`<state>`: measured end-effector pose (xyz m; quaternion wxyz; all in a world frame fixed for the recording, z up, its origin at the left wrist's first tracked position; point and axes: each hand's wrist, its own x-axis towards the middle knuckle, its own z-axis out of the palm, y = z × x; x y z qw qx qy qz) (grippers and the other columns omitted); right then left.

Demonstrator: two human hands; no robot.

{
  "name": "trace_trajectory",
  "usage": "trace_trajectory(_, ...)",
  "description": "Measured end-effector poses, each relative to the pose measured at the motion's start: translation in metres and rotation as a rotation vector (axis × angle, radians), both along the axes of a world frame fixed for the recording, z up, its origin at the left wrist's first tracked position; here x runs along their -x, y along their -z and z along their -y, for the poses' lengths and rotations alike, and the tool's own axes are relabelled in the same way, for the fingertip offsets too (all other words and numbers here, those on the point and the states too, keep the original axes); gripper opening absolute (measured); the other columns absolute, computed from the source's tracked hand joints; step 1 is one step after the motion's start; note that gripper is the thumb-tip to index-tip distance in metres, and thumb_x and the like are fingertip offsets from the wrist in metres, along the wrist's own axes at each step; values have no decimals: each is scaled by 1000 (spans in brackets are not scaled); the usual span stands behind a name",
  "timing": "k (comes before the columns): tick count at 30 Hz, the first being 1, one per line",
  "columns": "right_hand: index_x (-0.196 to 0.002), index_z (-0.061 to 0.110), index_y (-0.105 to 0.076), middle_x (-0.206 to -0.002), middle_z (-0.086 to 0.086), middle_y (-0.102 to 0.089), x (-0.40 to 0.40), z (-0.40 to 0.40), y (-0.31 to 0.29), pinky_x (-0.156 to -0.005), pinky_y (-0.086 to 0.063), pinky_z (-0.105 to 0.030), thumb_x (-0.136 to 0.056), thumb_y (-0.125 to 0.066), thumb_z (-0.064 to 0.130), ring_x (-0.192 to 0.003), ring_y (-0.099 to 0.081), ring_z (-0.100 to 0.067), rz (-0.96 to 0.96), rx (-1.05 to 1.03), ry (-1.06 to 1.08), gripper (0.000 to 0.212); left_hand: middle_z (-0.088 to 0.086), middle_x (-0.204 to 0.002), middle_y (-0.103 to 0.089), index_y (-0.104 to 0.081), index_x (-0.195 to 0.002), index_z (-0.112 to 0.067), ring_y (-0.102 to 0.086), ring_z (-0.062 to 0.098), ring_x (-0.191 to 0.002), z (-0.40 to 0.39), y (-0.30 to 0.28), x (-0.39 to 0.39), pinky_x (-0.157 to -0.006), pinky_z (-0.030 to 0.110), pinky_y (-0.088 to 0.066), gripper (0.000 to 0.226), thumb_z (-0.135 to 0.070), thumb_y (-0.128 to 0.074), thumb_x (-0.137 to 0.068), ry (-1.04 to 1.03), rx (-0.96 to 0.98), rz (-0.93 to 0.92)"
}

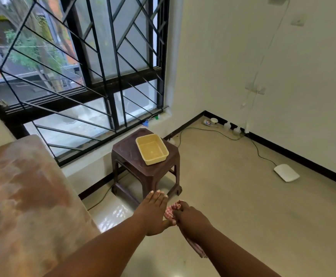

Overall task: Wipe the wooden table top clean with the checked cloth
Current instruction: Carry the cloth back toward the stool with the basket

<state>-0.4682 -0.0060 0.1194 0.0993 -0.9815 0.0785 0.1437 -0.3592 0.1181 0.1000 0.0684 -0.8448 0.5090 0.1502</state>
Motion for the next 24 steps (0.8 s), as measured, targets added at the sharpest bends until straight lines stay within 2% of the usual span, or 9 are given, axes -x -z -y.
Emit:
trace_trajectory(4, -139, 22, -41, -149, -8, -30, -34, 46, 1, -101, -37, -35, -96, -46, 25, -123, -45, -31, 11, -36, -56, 43, 12, -159, 9, 7, -150, -9, 15, 24, -145, 45, -12, -28, -111, 36, 15, 90, -71, -15, -89, -69, -52, 33)
trace_trajectory(8, -141, 18, -39, -149, -9, -30, -73, 87, -13, -105, -32, -34, -97, -44, 24, -130, -38, -29, -8, -65, -97, 45, 12, -159, 9, 6, -151, -10, 15, 23, -145, 78, -22, -49, -113, 37, 14, 84, -65, -21, -93, -163, -44, 9)
trace_trajectory(11, -142, 18, -38, -150, -8, -29, -102, 111, -13, -107, -31, -34, -97, -42, 30, -132, -35, -28, -45, -89, -112, 46, 13, -159, 10, 7, -150, -9, 15, 24, -145, 94, -24, -63, -117, 40, 10, 85, -66, -19, -93, -211, -61, -2)
trace_trajectory(14, -142, 19, -37, -150, -8, -29, -129, 123, -16, -108, -30, -34, -99, -39, 33, -133, -34, -27, -45, -119, -156, 46, 12, -159, 10, 7, -151, -10, 15, 23, -145, 101, -23, -82, -114, 37, 14, 88, -70, -19, -91, -273, -71, -17)
trace_trajectory(17, -143, 17, -36, -150, -6, -29, -164, 133, -10, -107, -29, -32, -99, -35, 31, -135, -32, -25, -23, -140, -203, 46, 12, -159, 9, 6, -151, -10, 14, 24, -145, 106, -21, -109, -113, 37, 15, 90, -71, -20, -90, -326, -79, -26)
trace_trajectory(20, -138, 21, -42, -146, -5, -36, -196, 138, -5, -103, -33, -30, -98, -38, 25, -129, -39, -25, 14, -174, -214, 41, 13, -159, 6, 5, -151, -10, 12, 25, -146, 108, -16, -142, -114, 38, 14, 93, -74, -18, -88, -367, -60, -25)
trace_trajectory(24, -138, 23, -42, -143, -10, -36, -247, 147, 3, -101, -36, -33, -97, -39, 26, -125, -42, -29, -3, -128, -245, 41, 13, -159, 6, 6, -150, -10, 12, 25, -145, 114, -4, -195, -112, 37, 15, 101, -79, -3, -77, -393, -61, -20)
